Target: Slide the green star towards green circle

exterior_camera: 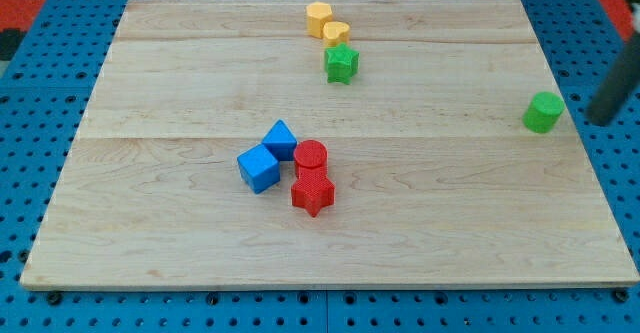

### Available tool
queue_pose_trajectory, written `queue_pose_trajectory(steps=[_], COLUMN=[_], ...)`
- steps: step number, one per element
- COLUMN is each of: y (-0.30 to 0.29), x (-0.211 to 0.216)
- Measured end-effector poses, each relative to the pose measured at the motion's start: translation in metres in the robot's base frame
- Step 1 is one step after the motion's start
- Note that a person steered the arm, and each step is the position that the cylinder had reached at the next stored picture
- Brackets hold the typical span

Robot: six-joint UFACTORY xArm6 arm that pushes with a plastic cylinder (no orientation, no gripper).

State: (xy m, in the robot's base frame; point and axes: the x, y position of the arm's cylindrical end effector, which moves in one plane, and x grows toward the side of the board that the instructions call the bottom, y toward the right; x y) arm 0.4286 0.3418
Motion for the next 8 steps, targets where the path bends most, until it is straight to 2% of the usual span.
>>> queue_pose_trajectory(steps=[1, 2, 3, 4, 5, 6, 7, 8], y=[-0.071, -0.081, -0.201, -0.279, -0.354, -0.402, -0.446, -0.359], x=[0.007, 0.003, 0.021, -0.062, -0.089, -0.092, -0.134, -0.137])
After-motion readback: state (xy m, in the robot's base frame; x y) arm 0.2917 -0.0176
